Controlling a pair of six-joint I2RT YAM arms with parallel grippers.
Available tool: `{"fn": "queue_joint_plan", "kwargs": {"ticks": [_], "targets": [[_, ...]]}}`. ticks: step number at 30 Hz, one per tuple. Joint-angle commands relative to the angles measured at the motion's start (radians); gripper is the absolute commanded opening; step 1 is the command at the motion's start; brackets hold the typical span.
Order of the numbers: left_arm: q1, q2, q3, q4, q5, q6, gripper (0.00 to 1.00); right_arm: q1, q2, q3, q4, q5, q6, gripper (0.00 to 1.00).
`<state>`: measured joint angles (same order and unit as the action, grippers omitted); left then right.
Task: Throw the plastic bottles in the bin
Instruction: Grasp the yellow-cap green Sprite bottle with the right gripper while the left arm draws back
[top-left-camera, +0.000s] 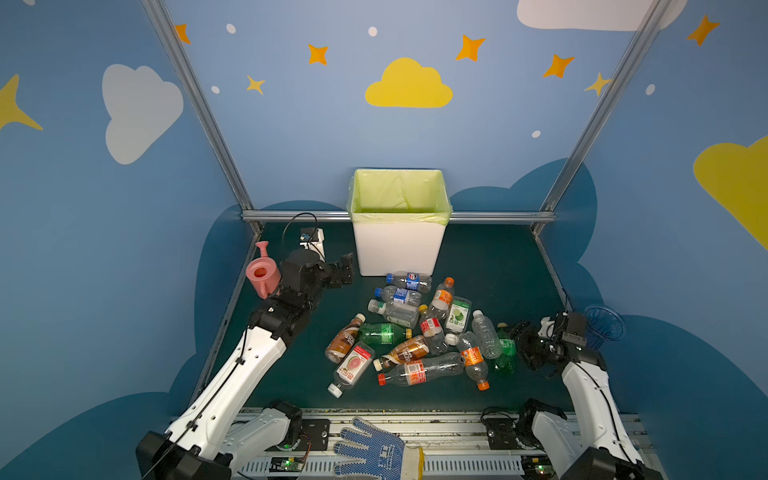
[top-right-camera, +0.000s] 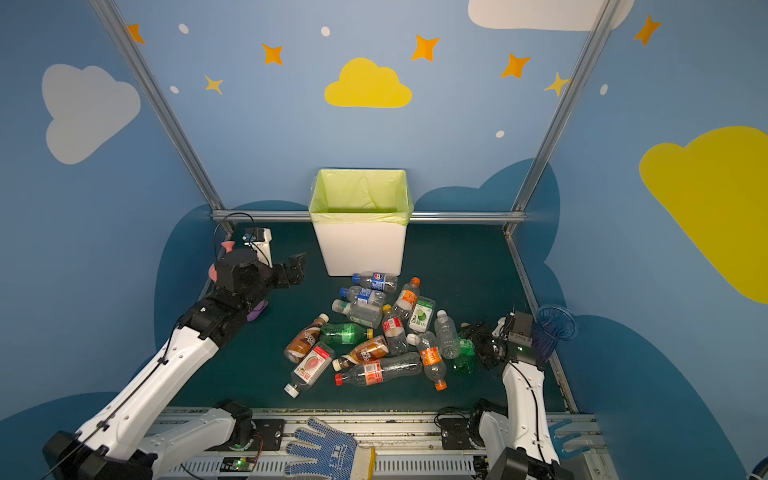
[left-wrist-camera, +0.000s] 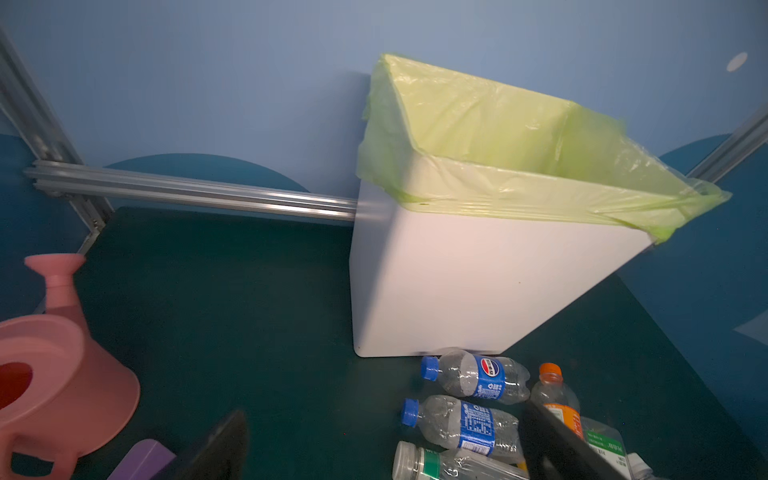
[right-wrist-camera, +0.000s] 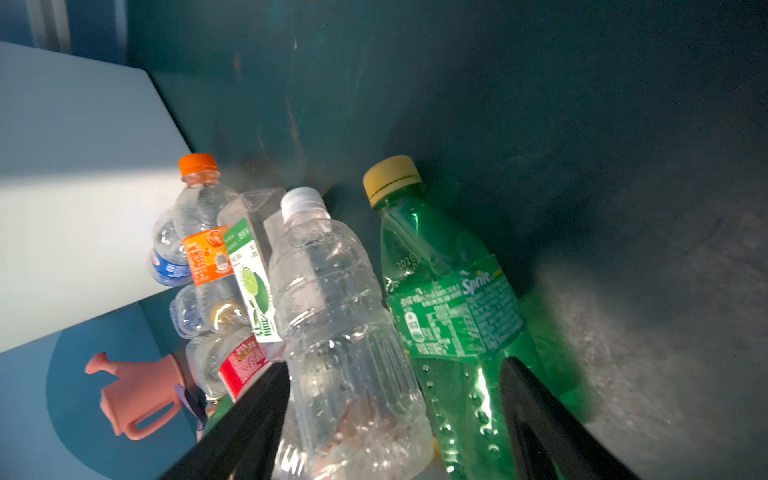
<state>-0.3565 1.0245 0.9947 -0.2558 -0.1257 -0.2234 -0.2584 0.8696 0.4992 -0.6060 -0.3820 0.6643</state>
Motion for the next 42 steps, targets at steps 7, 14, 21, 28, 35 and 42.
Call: {"fn": "queue_joint_plan", "kwargs": {"ticks": [7,14,21,28,35,42], "targets": [[0.051,-0.028,-0.053,-0.034,0.021,-0.057,1.00,0.082,0.045,-0.018,0.034,0.061,0.006,0.74],[0.060,-0.014,-0.057,-0.028,0.029,-0.081,1.00,0.099,0.060,-0.028,0.018,0.114,-0.008,0.74],[0.069,-0.016,-0.064,-0.035,0.031,-0.082,1.00,0.121,0.121,-0.040,0.036,0.148,-0.013,0.85],[0.080,-0.027,-0.077,-0.035,0.034,-0.088,1.00,0.140,0.168,-0.057,0.078,0.138,-0.001,0.80],[0.086,-0.029,-0.080,-0.045,0.038,-0.090,1.00,0.139,0.184,-0.060,0.138,0.155,0.020,0.63],[0.090,-0.026,-0.087,-0.049,0.040,-0.097,1.00,0.121,0.250,0.003,0.196,0.167,0.038,0.46]]}}
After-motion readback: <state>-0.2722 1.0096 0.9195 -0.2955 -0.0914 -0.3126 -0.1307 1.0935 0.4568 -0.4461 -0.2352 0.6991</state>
